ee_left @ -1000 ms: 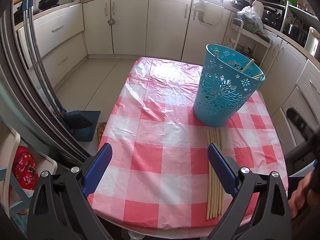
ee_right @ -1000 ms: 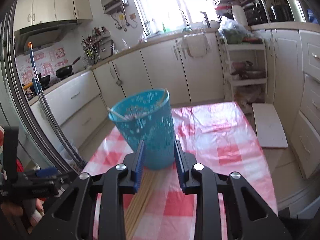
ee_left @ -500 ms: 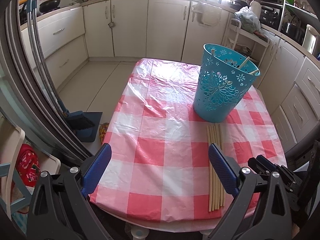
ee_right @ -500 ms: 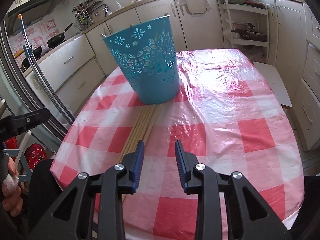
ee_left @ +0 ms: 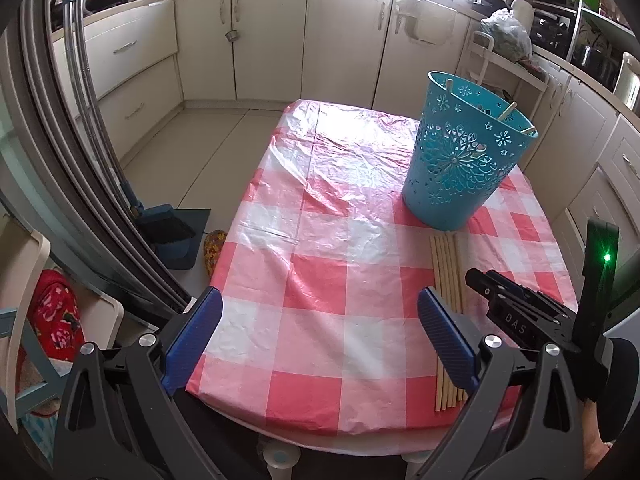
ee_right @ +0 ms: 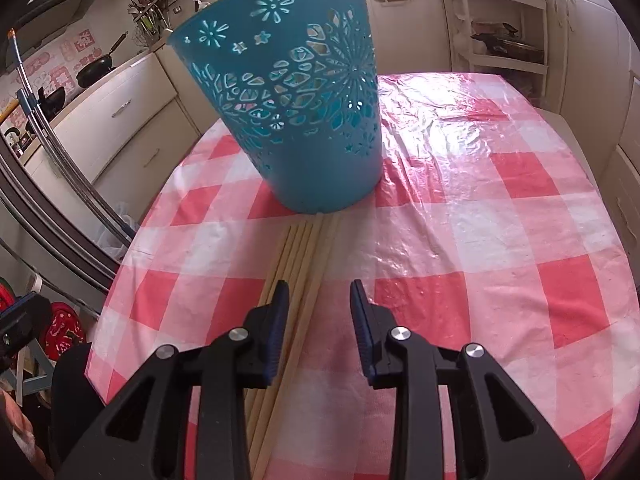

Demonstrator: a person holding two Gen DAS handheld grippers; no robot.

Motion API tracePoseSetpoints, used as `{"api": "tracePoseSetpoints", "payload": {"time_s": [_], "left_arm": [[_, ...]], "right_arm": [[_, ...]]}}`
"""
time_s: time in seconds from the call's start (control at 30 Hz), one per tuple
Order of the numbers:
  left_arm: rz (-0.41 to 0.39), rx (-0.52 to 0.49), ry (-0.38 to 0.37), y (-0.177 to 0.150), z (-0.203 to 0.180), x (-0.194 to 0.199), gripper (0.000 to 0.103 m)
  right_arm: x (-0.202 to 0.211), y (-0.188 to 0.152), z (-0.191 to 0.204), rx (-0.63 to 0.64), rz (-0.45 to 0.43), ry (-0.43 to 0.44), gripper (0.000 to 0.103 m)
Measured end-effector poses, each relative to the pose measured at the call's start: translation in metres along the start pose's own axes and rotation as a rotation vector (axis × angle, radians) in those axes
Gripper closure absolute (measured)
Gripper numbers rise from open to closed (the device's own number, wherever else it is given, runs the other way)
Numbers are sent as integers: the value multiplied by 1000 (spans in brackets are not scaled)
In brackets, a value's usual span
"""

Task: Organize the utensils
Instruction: 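Move the left gripper to the chopsticks and grasp one, then lift the chopstick with the left gripper over the teal basket and open it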

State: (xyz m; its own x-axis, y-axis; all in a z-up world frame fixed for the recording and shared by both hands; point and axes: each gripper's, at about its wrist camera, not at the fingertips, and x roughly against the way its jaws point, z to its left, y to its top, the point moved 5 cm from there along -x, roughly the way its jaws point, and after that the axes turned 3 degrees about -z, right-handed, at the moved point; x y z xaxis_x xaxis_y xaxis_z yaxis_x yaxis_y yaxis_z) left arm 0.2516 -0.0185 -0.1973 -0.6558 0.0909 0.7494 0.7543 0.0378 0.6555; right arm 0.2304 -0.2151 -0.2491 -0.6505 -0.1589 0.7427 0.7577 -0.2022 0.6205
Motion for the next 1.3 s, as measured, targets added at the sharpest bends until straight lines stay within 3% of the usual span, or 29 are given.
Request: {"api": "tracePoseSetpoints", "payload": {"time_s": [0.33,0.5,0.63,0.9,1.3], "left_arm": [[26,-6,-2,-5,-2,-9,9],[45,-24,-6,-7,-6,-17,9],[95,-88,-29,-8,-25,-34,8],[167,-149,-88,-4,-78,-89,9],[199,-187,-18,-1,-96,-128,11]], "right_arm": [[-16,2,4,96,13,-83,74],[-15,-5,11,277,31,-98,91],[-2,-10,-7,362,71,-107,94],[15,-11,-49,162,53,-25,94],[15,-8,-54,112,44,25,94]]}}
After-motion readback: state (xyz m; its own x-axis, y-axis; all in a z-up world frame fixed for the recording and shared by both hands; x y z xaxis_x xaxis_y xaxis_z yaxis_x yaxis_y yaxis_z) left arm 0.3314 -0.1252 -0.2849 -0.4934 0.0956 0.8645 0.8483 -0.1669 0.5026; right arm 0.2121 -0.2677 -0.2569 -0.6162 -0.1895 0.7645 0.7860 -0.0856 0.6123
